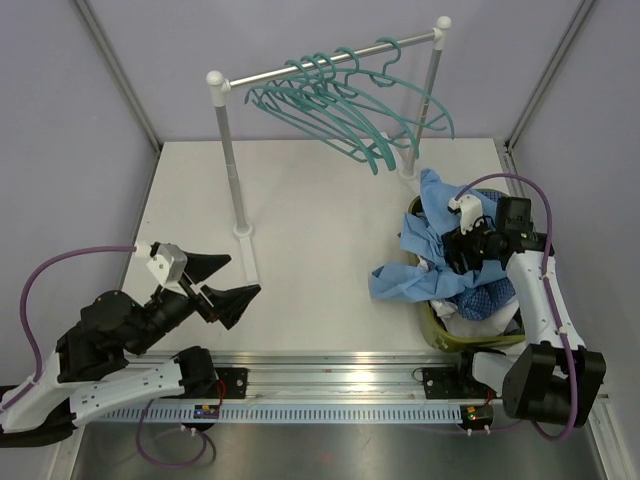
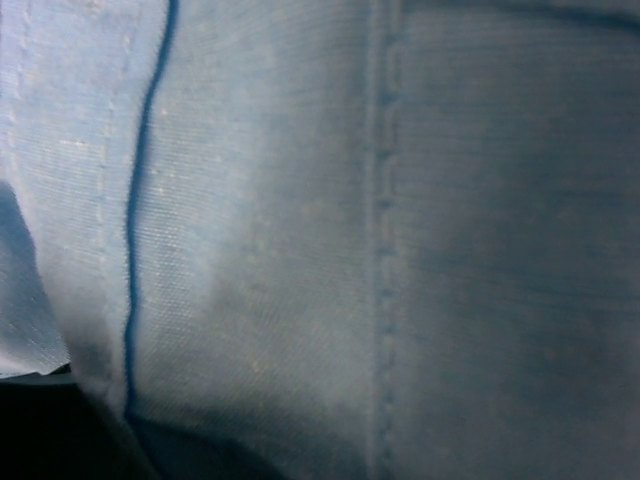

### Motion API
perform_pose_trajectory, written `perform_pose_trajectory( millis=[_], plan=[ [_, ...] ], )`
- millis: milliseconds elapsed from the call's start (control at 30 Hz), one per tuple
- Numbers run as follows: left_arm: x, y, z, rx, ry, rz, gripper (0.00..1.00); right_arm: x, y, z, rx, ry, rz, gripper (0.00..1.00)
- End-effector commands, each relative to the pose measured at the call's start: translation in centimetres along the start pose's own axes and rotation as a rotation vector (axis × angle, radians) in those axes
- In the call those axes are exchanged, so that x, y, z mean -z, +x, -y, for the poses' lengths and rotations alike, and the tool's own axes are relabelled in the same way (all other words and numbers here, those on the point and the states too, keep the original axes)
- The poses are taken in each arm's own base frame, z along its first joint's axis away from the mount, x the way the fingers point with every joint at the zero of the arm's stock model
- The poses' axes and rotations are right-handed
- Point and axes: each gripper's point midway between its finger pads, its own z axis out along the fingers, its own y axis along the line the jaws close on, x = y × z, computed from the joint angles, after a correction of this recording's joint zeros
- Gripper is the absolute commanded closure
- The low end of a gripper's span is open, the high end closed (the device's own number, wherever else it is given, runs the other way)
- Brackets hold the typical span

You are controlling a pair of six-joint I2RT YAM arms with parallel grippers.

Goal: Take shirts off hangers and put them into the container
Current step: Place the shirt into the basket

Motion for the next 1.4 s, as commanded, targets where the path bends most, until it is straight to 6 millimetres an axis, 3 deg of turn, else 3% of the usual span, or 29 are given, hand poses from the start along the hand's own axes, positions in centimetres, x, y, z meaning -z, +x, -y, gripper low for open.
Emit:
perform_pose_trajectory(
  millis=[0, 167, 233, 267, 333, 367, 433, 533, 700, 867, 1033, 1067, 1100, 1200, 1367],
  plan=[
    [-0.2, -0.5, 0.0, 0.004, -0.002, 0.029, 0.01, -1.2, 6.7, -3.4, -0.051, -0.19, -0.252, 0.89],
    [-0.4, -0.1, 0.1, 0.005, 0.003, 0.028, 0.01, -1.8, 10.3, -4.1, -0.071, -0.248, -0.412, 0.77],
    [-0.2, -0.1, 0.0, 0.006, 0.0, 0.031, 0.01, -1.4, 10.0, -3.2, -0.047, -0.196, -0.405, 0.67],
    [-0.2, -0.1, 0.0, 0.004, 0.0, 0.03, 0.01, -0.5, 8.9, -2.6, -0.026, -0.152, -0.359, 0.54],
    [-0.1, -0.2, -0.1, 0.003, -0.003, 0.03, 0.01, 1.0, 6.8, -1.8, -0.003, -0.092, -0.297, 0.43],
    [0.0, -0.4, -0.2, -0.001, -0.004, 0.034, 0.01, 2.5, 4.6, -1.1, 0.016, -0.052, -0.246, 0.34],
    [0.0, -0.6, -0.2, -0.004, -0.005, 0.037, 0.01, 5.7, 1.0, -0.2, 0.05, 0.015, -0.172, 0.28],
    [-0.1, -0.6, -0.1, -0.006, -0.005, 0.035, 0.01, 9.2, -2.3, 0.5, 0.082, 0.057, -0.131, 0.22],
    [-0.1, -0.7, 0.0, 0.003, 0.0, 0.04, 0.01, 12.1, -5.0, 0.0, 0.115, 0.049, -0.085, 0.2],
    [0.1, -0.8, -0.1, 0.006, -0.006, 0.041, 0.01, 14.3, -6.7, -2.6, 0.146, -0.046, -0.014, 0.19],
    [-0.3, -0.9, -0.1, 0.0, -0.01, 0.042, 0.01, 16.7, -9.2, -10.7, 0.343, -0.391, 0.185, 0.16],
    [-0.3, -1.0, 0.0, 0.001, -0.009, 0.043, 0.01, 16.8, -9.2, -14.1, 0.502, -0.502, 0.201, 0.15],
    [-0.4, -1.1, 0.1, 0.003, -0.007, 0.041, 0.01, 16.8, -8.9, -15.5, 0.561, -0.553, 0.202, 0.14],
    [-0.8, -0.9, 0.4, 0.015, -0.001, 0.026, 0.01, 15.2, -9.1, -19.1, 0.679, -0.667, 0.196, 0.11],
    [-0.9, -0.4, 0.3, 0.035, -0.01, 0.018, 0.01, 9.3, -7.1, -20.6, 0.792, -0.664, -0.064, 0.08]
  ],
)
